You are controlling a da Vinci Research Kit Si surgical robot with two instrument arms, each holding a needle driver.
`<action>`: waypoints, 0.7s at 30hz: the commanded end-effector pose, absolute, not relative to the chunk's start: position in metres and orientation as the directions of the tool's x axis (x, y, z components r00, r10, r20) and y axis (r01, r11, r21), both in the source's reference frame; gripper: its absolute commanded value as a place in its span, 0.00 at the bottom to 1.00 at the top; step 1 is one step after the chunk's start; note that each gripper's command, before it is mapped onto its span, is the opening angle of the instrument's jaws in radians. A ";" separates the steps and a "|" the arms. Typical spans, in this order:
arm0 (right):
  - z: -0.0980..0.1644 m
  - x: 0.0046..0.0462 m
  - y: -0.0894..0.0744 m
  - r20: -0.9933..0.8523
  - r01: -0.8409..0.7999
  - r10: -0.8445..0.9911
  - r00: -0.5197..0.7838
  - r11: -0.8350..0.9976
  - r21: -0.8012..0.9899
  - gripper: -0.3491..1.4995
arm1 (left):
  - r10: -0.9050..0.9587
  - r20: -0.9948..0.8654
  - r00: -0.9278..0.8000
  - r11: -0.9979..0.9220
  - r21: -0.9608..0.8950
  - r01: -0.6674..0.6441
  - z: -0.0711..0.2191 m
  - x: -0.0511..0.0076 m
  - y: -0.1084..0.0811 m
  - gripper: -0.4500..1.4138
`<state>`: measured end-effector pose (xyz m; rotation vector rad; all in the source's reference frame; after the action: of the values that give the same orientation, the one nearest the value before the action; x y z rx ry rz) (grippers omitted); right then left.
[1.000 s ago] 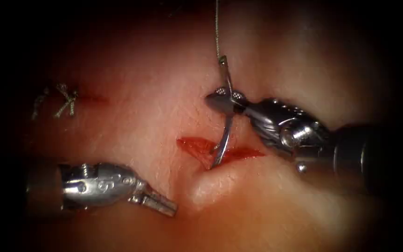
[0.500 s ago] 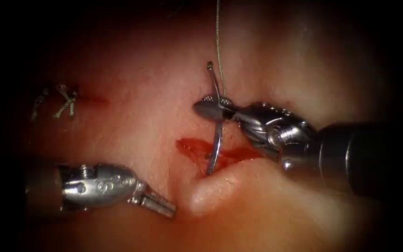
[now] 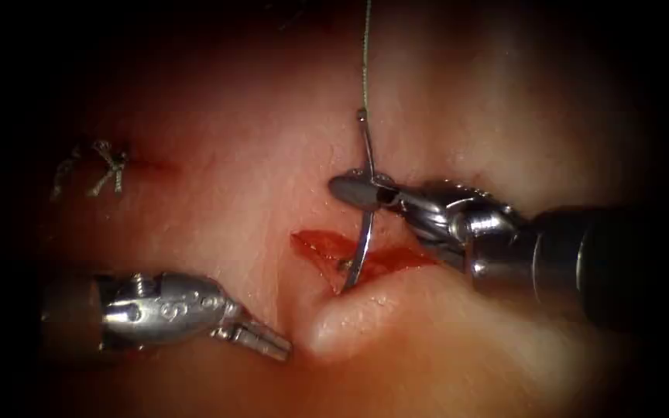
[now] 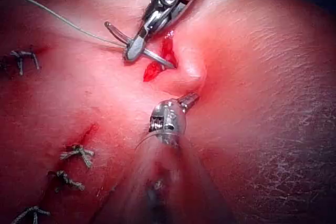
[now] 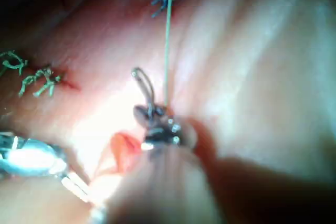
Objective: Wound Closure
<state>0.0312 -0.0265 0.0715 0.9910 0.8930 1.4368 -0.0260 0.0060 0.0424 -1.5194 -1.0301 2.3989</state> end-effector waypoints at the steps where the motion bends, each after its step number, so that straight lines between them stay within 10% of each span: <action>1: 0.072 0.0324 -0.027 0.093 -0.353 0.995 -0.020 -0.094 0.931 0.00 | 0.437 -0.756 -0.488 -0.761 -0.600 0.247 0.043 -0.0265 0.006 0.00; 21: 0.070 0.0344 -0.032 0.261 -0.316 0.965 -0.007 -0.250 0.915 0.00 | 0.437 -0.756 -0.488 -0.761 -0.600 0.249 0.043 -0.0264 0.006 0.00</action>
<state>0.0336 -0.0321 0.0698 1.1711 0.8058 1.5089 -0.0259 0.0061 0.0425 -1.5201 -1.0314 2.3992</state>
